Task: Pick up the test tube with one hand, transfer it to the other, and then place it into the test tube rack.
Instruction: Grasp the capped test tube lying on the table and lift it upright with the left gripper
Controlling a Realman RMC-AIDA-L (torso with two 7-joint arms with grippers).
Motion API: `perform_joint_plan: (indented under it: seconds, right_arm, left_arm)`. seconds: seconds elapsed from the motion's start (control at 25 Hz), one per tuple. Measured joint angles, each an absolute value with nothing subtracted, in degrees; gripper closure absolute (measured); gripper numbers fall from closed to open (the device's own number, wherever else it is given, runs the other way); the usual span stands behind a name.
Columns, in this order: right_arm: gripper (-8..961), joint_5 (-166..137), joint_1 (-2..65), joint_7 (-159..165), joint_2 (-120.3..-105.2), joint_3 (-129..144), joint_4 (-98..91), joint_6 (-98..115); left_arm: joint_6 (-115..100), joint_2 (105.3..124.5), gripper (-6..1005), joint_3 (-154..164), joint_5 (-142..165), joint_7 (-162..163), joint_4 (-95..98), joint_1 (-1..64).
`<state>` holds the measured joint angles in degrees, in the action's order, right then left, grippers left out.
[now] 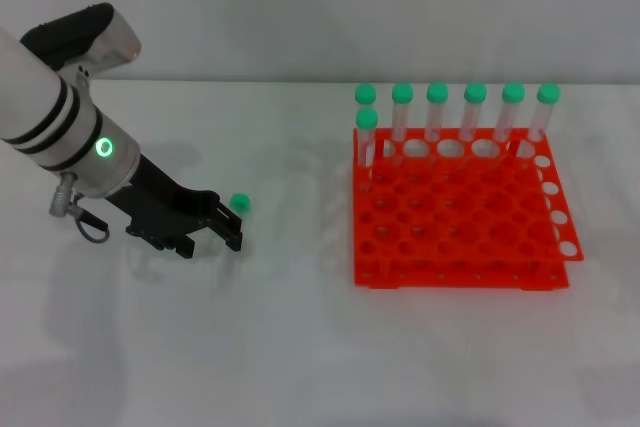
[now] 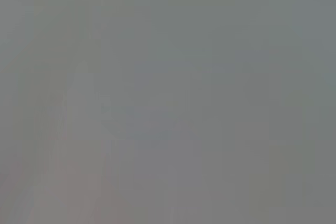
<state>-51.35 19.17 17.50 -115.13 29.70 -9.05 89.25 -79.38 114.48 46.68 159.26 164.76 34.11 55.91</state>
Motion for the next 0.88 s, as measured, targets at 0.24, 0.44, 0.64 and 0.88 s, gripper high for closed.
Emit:
perform_joint_plan:
  seconds: [0.24, 0.44, 0.64, 0.88]
  right_arm:
    - [78, -51.42, 19.07, 17.49, -115.13, 29.75, -8.71, 89.17]
    - [78, -51.42, 19.18, 17.30, -115.13, 29.79, -8.30, 88.92]
    - [78, -51.42, 19.00, 17.28, -115.13, 29.79, -8.24, 88.93]
    - [78, -51.42, 18.89, 17.26, -115.13, 29.79, -8.17, 88.99]
  left_arm:
    - [-78.30, 115.00, 323, 47.78, 159.26, 164.88, 32.62, 56.37]
    - [-77.80, 115.19, 322, 47.89, 159.26, 165.05, 32.28, 56.46]
    - [-77.78, 115.23, 403, 48.06, 159.26, 165.05, 31.77, 56.60]
    - [-77.73, 115.67, 497, 48.17, 159.26, 165.05, 31.06, 56.57]
